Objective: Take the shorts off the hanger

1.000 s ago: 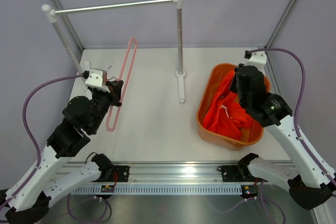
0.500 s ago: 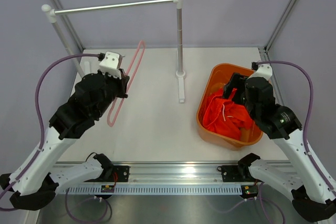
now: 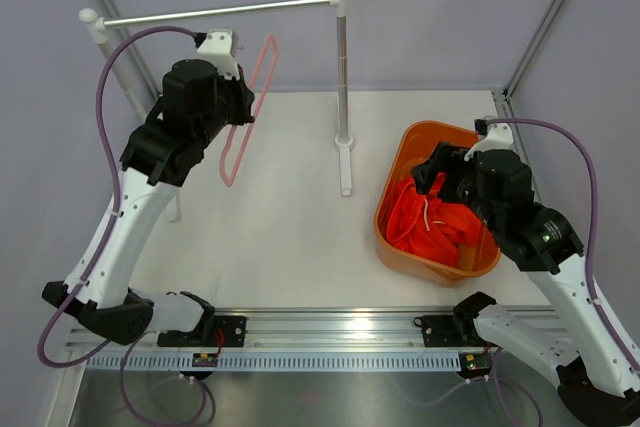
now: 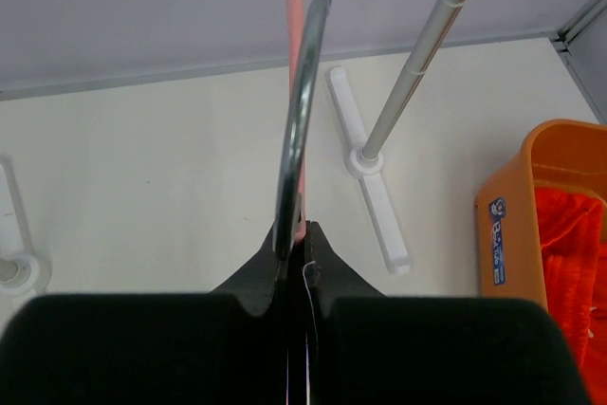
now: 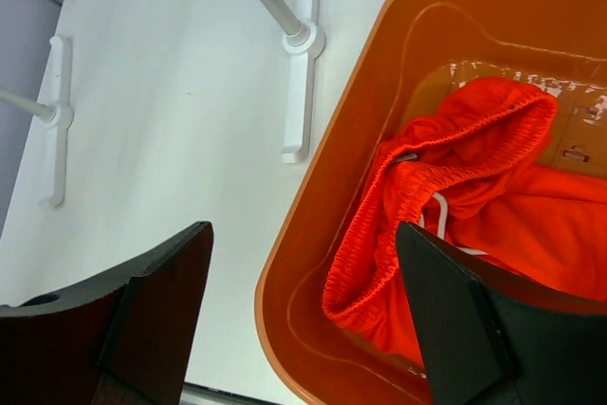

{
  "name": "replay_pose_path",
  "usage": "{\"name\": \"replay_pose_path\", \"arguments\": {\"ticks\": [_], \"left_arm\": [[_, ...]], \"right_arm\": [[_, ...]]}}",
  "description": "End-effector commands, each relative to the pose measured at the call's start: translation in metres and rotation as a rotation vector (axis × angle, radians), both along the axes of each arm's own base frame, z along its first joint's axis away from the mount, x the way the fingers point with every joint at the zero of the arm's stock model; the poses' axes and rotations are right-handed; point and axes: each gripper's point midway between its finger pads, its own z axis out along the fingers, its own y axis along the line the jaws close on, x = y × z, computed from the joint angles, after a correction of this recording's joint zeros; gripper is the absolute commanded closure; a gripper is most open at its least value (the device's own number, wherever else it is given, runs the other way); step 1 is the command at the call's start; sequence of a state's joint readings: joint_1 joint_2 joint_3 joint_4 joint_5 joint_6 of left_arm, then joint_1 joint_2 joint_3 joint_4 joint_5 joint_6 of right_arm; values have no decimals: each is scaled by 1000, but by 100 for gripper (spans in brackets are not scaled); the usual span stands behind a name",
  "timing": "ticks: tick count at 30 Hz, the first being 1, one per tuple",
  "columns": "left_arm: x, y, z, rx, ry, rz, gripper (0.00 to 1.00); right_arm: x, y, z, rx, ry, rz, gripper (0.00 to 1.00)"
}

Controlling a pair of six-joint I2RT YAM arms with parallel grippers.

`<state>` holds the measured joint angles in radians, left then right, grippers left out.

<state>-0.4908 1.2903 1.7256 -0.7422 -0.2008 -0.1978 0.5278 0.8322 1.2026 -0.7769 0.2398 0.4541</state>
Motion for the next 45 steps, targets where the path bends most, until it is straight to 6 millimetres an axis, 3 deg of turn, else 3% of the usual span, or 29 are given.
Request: {"name": "replay_pose_path", "arguments": {"ticks": [1,2,4,5,8,11,12,15,23,28,39,45], "left_arm": [[20,-9,46,-80,-110,14,100],[34,-11,40,-69,-99,38,100],[46,-11,52,-80,-130,70,100],[61,-13,43,-65,-112,99,100],[88,-16,43,-61,-127,137,100],[105,-15,50,-68,-152,158,100],[116,-19,42,-56,-138,161,100],[132,-21,42,-60,-153,178,100],[156,-21,44,-83,-194,203,100],[159,-21,42,-77,-198,208,100],[172,-5,52,-124,-236,218,100],[188,5,46,-168,-207,213,100]], "right_arm": [[1,17,9,62,-28,73,14],[2,18,9,62,-29,76,14],[3,22,8,64,-29,94,14],[4,24,8,67,-30,99,14],[4,29,8,73,-38,125,14],[4,32,6,79,-38,141,14],[3,35,6,88,-38,156,14],[3,39,3,93,-35,177,14],[11,43,-9,46,-23,198,13],[13,48,-16,34,-14,220,13],[14,60,-28,57,5,275,13],[14,65,-31,65,8,294,13]]}}
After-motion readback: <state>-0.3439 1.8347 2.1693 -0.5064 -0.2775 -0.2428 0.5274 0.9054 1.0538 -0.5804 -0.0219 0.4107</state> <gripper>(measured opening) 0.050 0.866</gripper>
